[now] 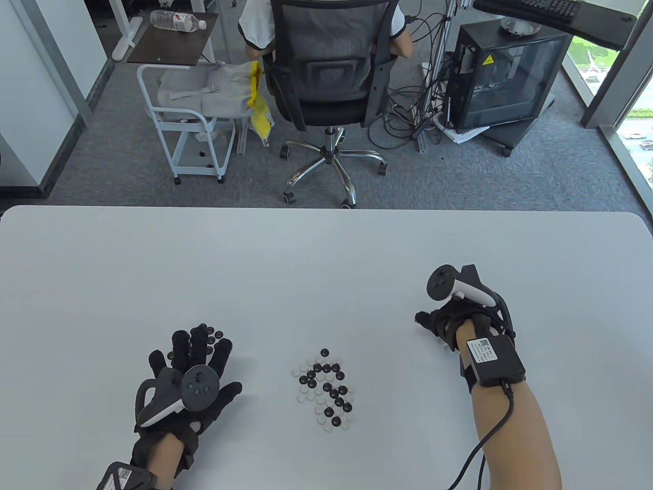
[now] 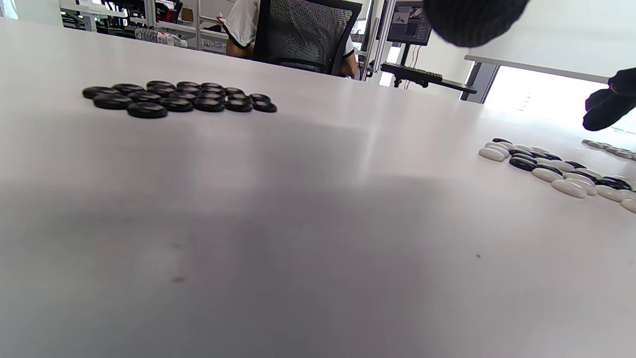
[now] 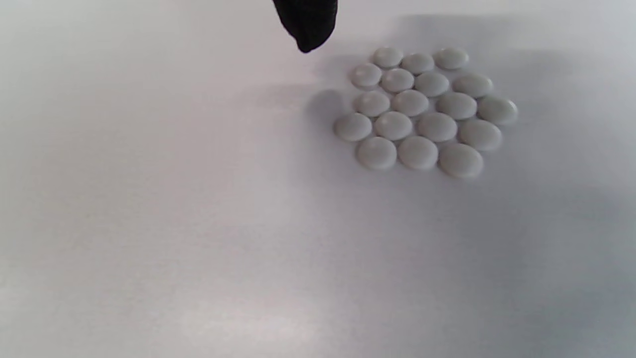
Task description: Go stone sorting task
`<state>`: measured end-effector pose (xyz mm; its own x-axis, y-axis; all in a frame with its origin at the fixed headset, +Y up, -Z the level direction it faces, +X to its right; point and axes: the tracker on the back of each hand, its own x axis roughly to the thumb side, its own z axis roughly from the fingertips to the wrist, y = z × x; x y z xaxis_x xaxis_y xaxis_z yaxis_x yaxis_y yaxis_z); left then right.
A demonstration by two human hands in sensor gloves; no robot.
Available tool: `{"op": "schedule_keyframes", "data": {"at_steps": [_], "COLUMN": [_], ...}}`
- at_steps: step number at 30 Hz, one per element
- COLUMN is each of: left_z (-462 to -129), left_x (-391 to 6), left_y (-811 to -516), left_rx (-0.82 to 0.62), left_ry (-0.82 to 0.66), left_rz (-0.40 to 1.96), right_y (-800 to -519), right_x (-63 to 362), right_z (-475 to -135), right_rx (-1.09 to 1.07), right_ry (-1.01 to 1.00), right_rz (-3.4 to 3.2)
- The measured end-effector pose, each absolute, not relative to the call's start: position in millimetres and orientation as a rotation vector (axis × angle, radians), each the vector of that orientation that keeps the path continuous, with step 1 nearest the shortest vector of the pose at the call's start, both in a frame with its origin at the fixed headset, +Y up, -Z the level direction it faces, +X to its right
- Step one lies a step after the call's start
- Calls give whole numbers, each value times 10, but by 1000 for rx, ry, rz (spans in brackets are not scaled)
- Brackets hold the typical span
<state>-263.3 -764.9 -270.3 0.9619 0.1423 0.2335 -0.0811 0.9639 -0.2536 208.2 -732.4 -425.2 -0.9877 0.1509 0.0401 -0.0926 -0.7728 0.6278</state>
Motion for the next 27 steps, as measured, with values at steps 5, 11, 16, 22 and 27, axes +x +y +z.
{"op": "schedule_keyframes", "data": {"at_steps": [5,11,16,22,27], "left_z": [-2704,-2704,-2703,-2703,-2703], "left_x": [-2633,-2631,-2635,-2642,-2636], "left_y": [-7650,-7652,-7647,-7649,-7652], "left_rx": [-246,-247,-240,-236,-239], "left_ry": [-252,-252,-253,-251,-252], "left_rz": [112,109,112,116,112], "right_y": [-7206,-7201,-7341,-7527,-7630], "right_x": [1683,1140,817,598,571], "right_z": [-4163,-3975,-3862,-3835,-3862], "right_rx": [415,697,832,885,879], "right_ry": [1027,1073,1139,1184,1201], "right_rz": [2765,2793,2637,2616,2599]}}
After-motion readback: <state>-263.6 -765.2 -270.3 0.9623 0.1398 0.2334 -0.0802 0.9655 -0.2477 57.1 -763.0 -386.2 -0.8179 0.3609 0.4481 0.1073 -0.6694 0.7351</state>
